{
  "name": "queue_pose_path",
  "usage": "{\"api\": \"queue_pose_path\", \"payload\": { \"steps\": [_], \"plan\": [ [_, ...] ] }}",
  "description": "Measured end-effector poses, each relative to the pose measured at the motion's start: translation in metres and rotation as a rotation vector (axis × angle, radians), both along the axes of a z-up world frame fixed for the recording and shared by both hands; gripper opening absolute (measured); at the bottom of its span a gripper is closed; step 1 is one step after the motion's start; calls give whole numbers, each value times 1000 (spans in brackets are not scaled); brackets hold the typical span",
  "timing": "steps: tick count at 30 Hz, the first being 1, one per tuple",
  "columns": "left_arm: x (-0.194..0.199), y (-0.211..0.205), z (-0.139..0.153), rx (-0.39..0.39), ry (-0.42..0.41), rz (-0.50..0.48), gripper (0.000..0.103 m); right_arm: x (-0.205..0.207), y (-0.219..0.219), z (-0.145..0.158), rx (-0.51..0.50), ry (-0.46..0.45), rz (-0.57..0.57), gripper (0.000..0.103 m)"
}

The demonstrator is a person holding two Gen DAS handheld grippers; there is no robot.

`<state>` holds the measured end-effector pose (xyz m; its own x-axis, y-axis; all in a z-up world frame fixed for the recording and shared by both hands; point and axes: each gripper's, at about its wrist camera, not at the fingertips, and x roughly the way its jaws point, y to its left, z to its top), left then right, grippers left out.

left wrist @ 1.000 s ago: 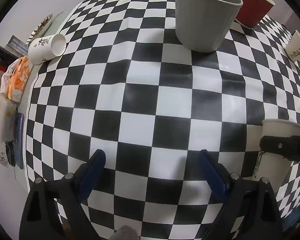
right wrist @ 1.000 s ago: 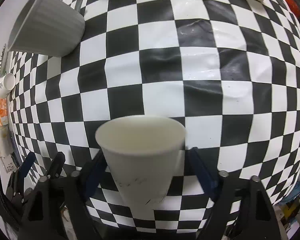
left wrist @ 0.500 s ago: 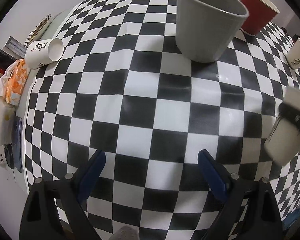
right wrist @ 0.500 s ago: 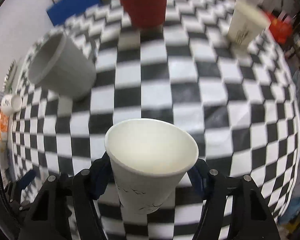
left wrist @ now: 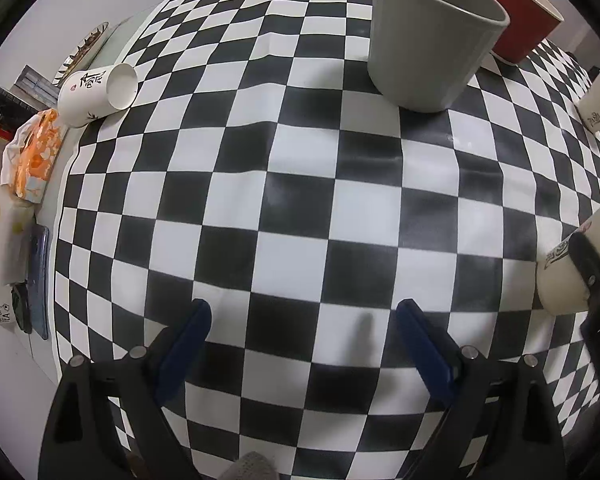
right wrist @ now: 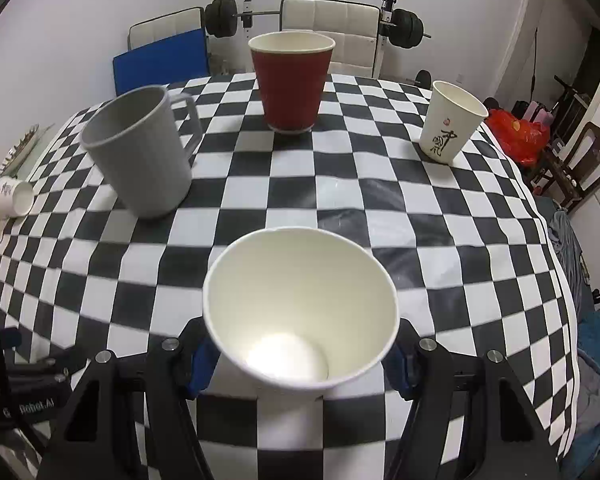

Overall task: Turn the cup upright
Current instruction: 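Rotate the cup opening-up with the right gripper and lower it onto the table, then open the right gripper and lift it away from the cup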

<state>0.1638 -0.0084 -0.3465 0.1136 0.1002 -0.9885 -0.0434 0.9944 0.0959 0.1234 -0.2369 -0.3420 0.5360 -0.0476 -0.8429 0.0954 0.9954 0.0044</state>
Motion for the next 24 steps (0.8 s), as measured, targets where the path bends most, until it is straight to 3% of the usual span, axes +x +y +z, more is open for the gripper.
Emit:
{"api": "queue_pose_path", "payload": {
  "steps": [11, 14, 24],
  "plan": [
    [-26, 5, 20, -20, -42, -27, 94, -23, 3, -8, -18, 67, -28, 76],
    [-32, 9, 31, -21, -68, -29, 94, -28, 1, 0, 4, 63, -29, 84],
    [-45, -8, 74, -36, -168, -86, 94, -65, -6, 49, 28, 1, -95, 85]
  ]
}}
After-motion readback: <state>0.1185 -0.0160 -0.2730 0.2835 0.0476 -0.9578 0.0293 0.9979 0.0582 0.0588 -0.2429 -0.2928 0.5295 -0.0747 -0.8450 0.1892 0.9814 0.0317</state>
